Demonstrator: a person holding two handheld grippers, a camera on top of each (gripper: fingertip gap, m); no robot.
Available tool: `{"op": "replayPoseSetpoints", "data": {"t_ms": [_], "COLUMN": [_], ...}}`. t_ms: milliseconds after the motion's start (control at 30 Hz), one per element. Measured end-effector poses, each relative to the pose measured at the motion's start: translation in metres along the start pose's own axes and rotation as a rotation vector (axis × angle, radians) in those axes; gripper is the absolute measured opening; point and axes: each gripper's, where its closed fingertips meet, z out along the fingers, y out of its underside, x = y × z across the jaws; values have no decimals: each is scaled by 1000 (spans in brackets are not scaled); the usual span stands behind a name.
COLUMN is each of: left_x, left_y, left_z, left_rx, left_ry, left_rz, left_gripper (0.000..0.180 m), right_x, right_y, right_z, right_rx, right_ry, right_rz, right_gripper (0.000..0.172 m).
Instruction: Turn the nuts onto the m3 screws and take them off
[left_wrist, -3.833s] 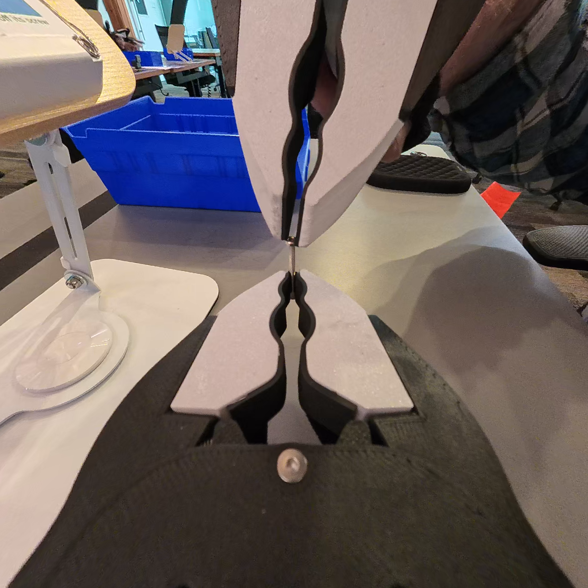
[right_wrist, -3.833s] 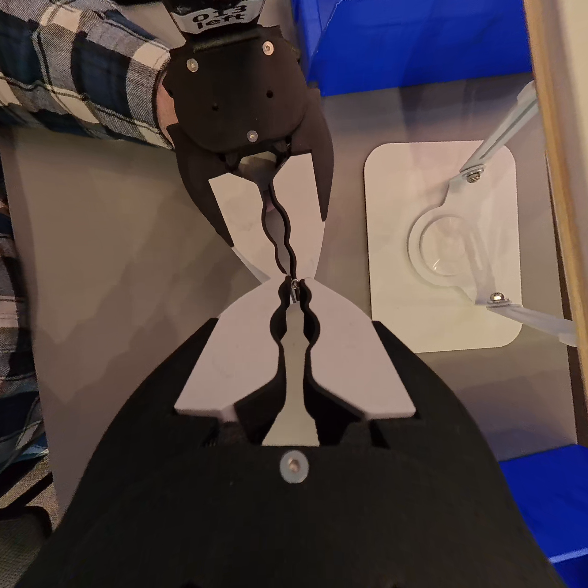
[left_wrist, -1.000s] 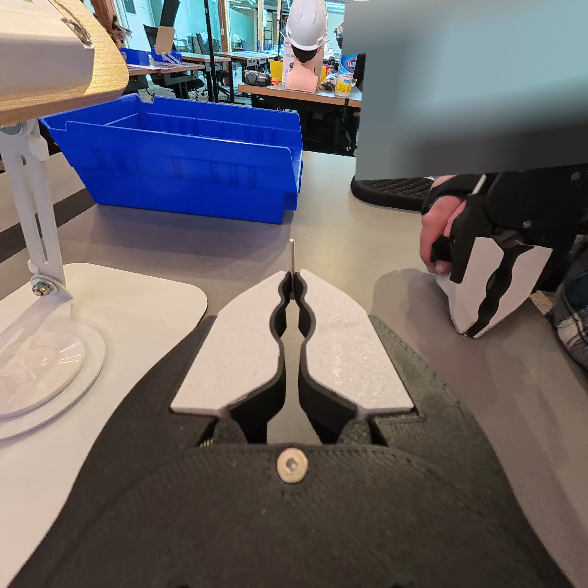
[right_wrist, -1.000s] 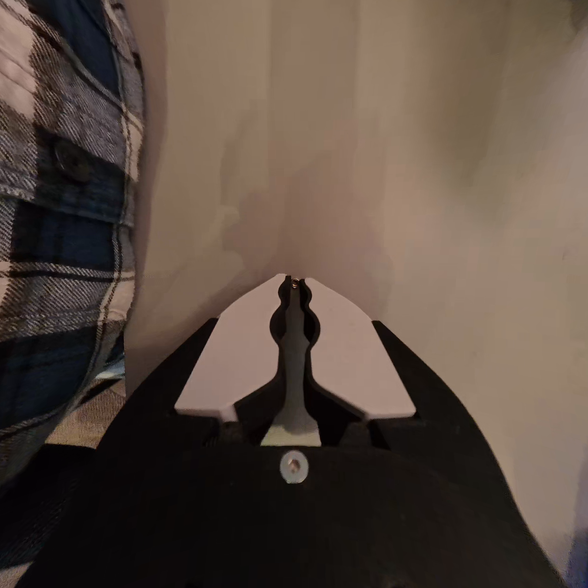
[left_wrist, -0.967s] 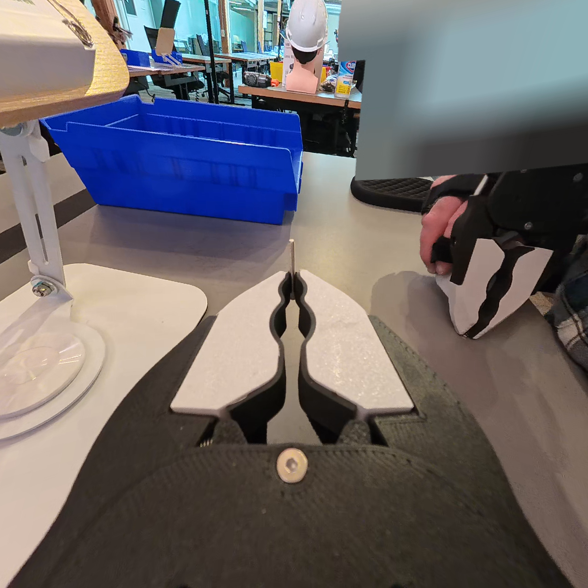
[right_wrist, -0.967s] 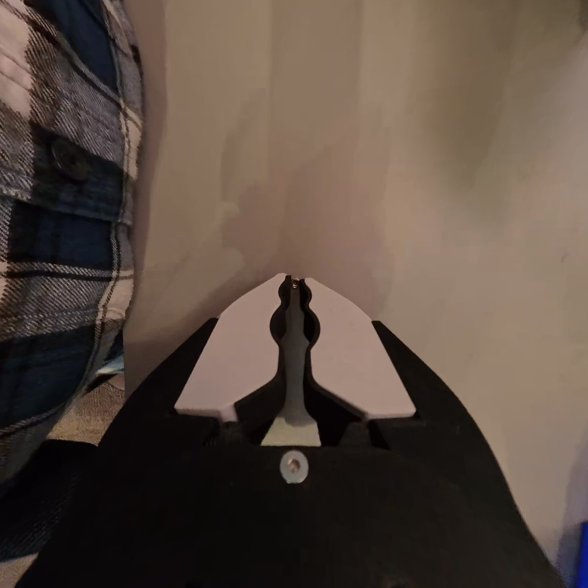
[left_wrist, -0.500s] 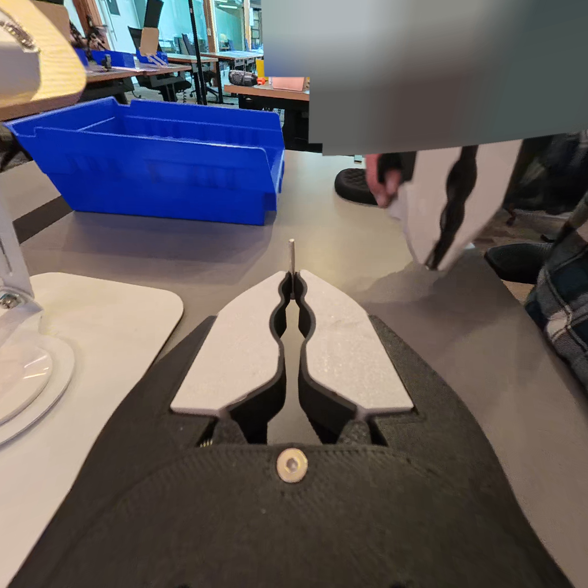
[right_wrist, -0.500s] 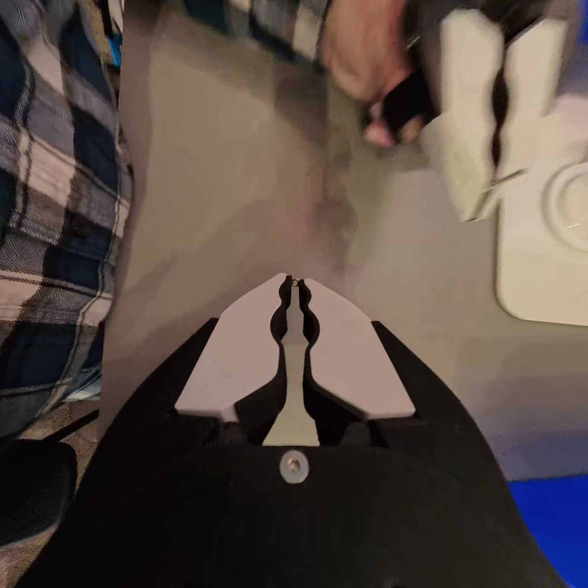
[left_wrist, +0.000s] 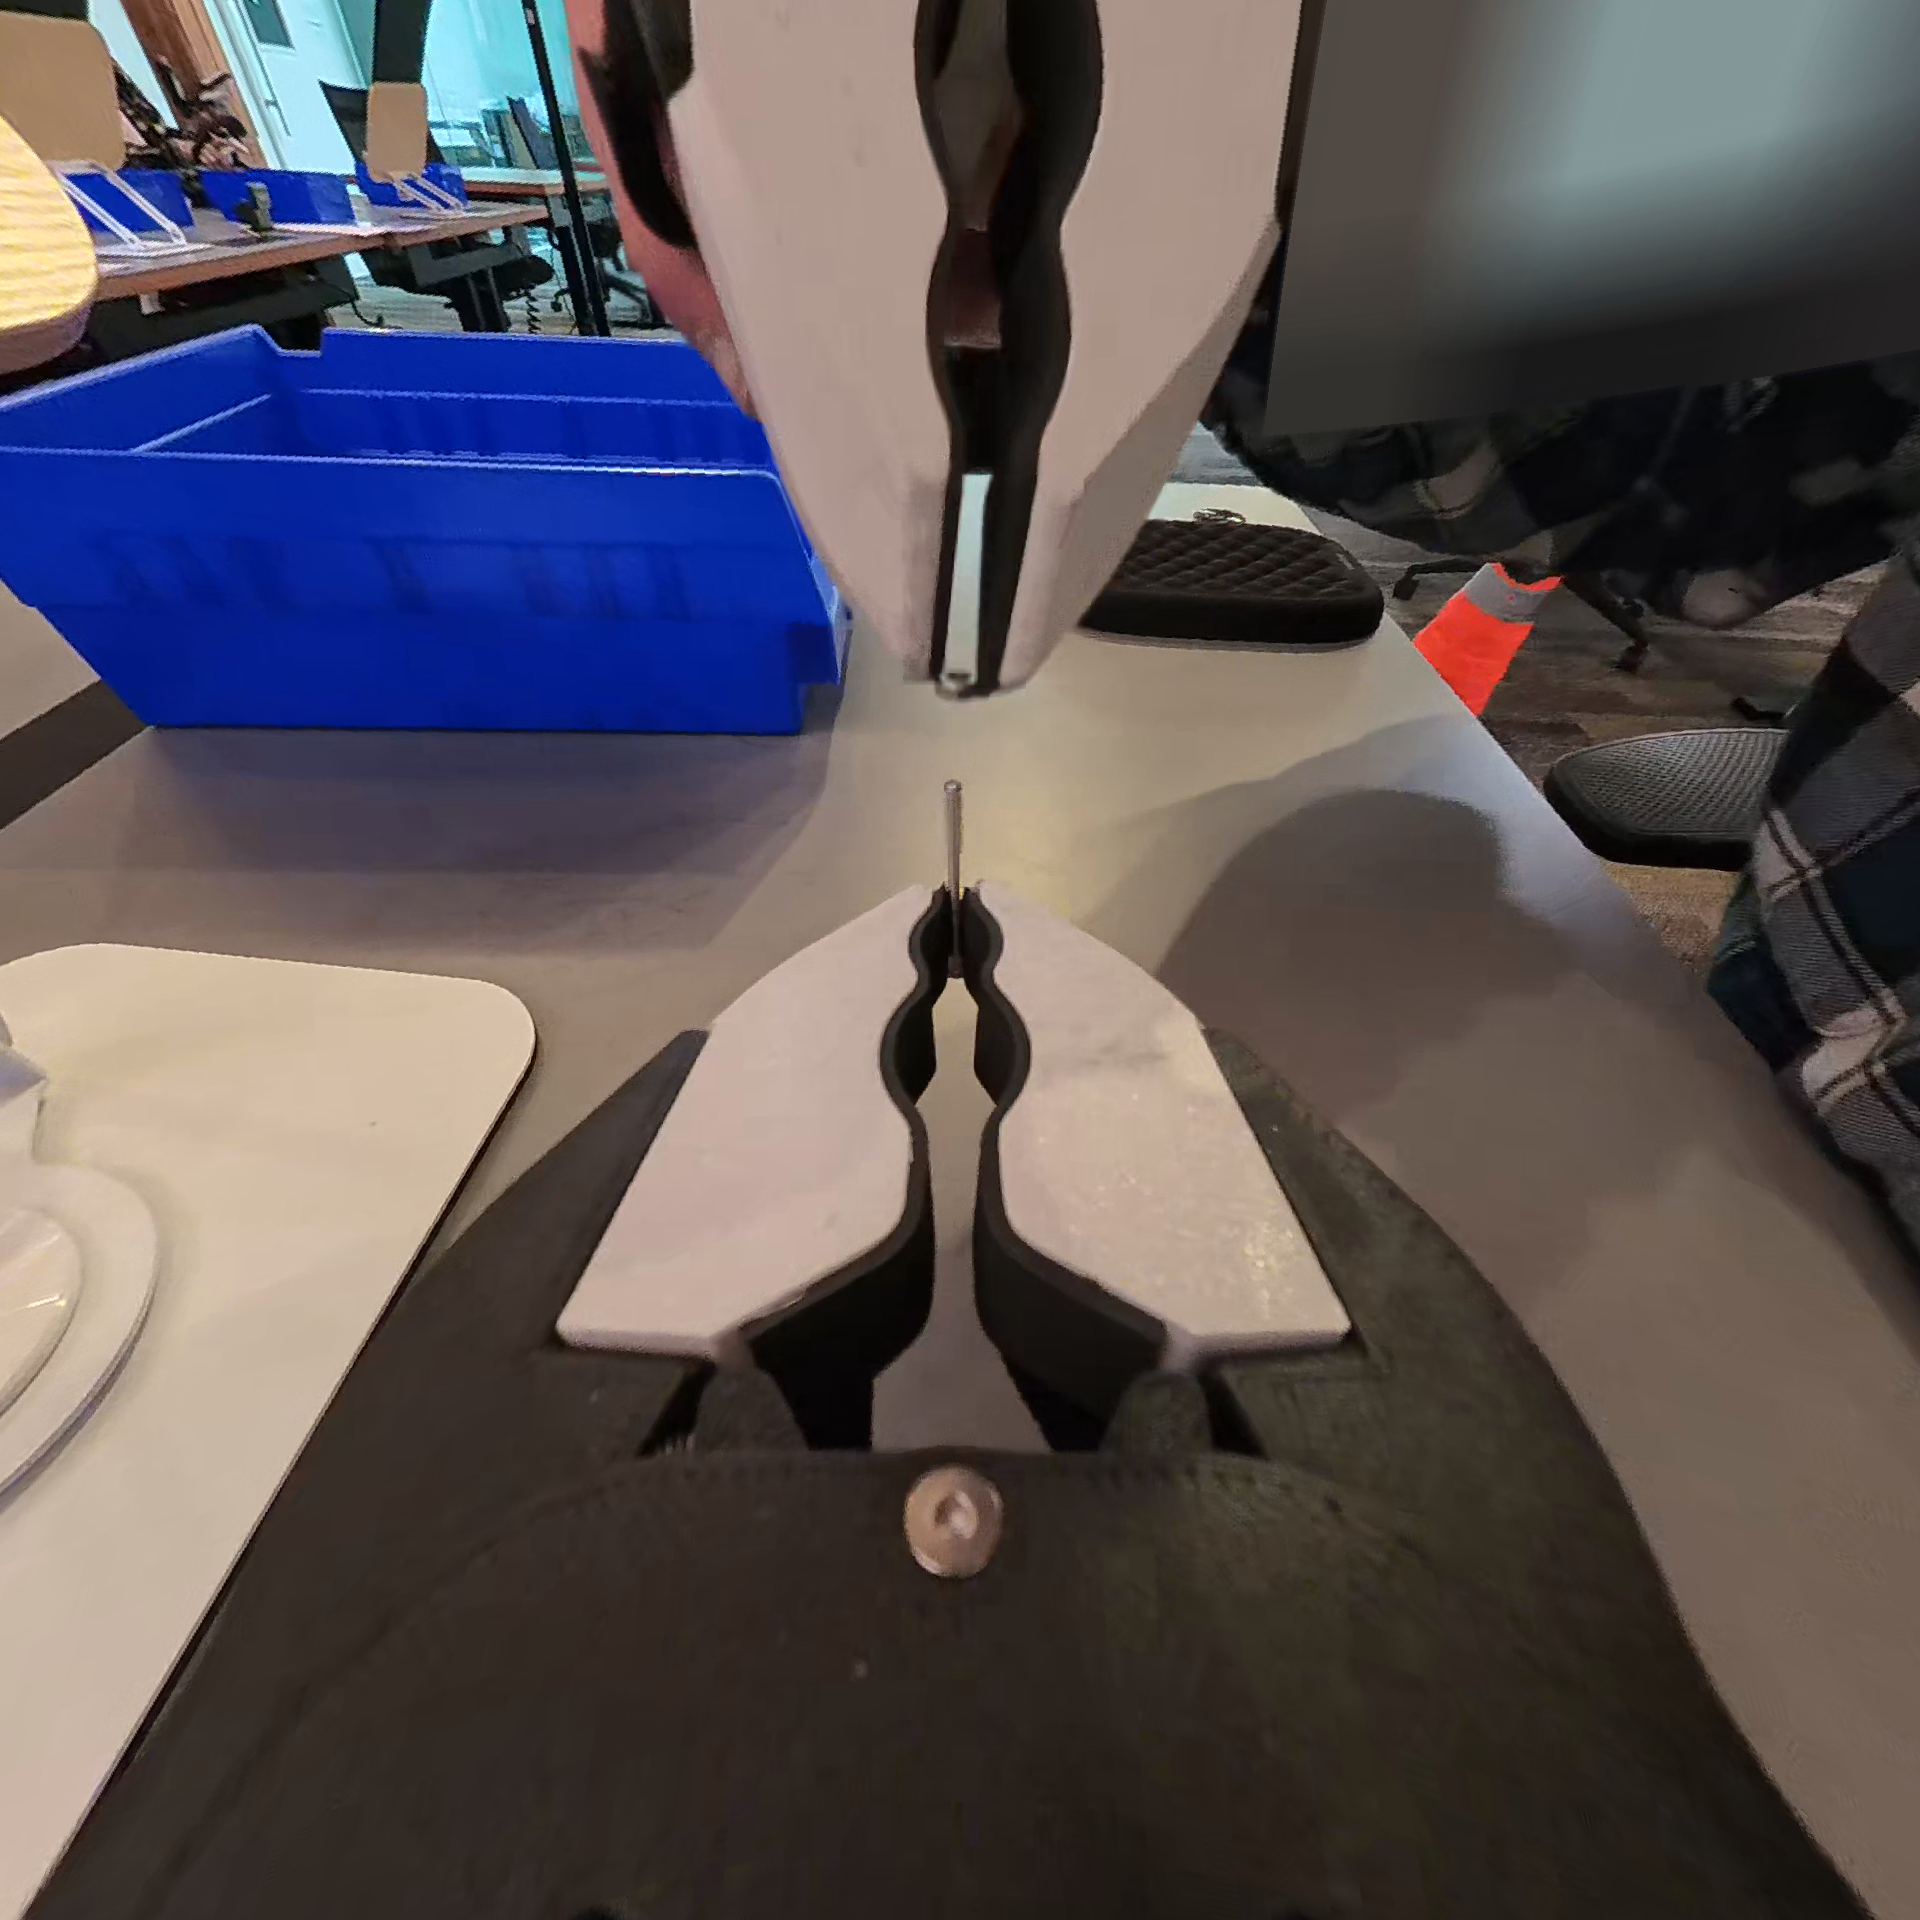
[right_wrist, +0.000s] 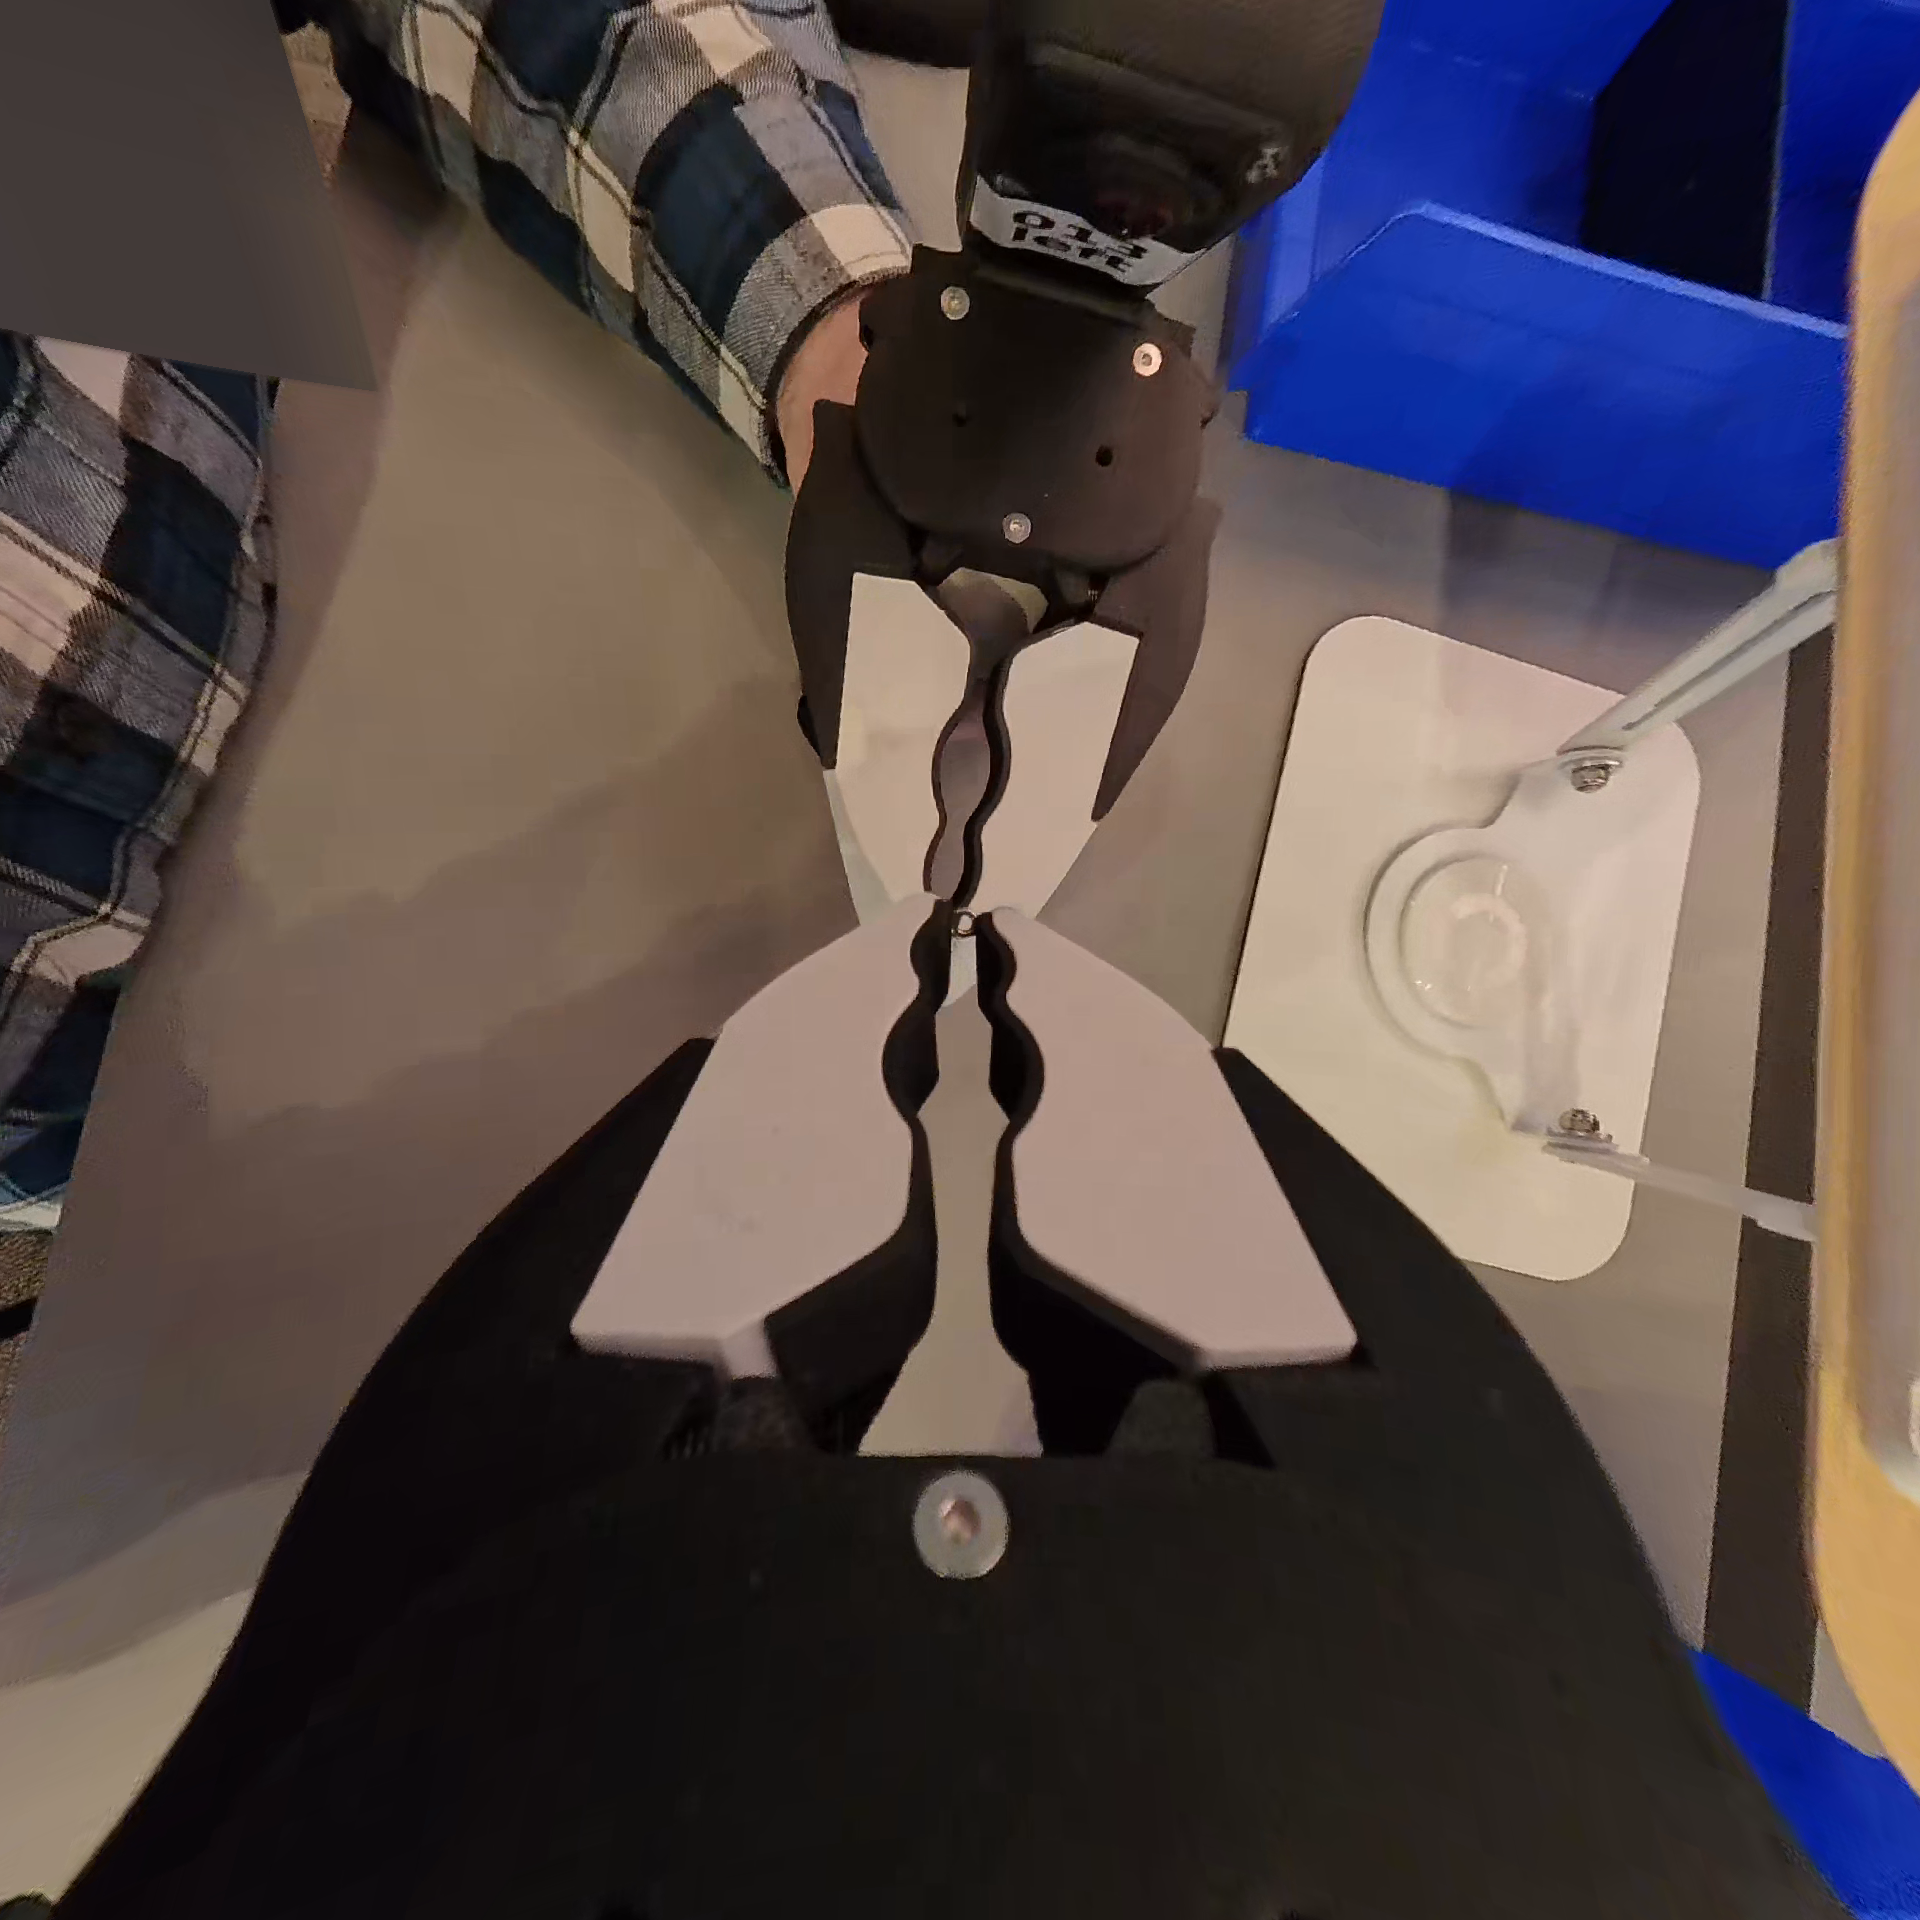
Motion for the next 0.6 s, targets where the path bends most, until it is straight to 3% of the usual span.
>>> {"op": "replayPoseSetpoints", "data": {"t_ms": [600], "left_x": [2], "left_y": [-1], "left_z": [-2], "left_rx": [12], "left_ry": [18], "left_rz": [-5], "left_gripper": [2], "right_x": [-2], "right_y": [8], "right_z": [10], "right_rx": [-51], "right_ry": [-42], "right_rz": [-25], "right_gripper": [5]}}
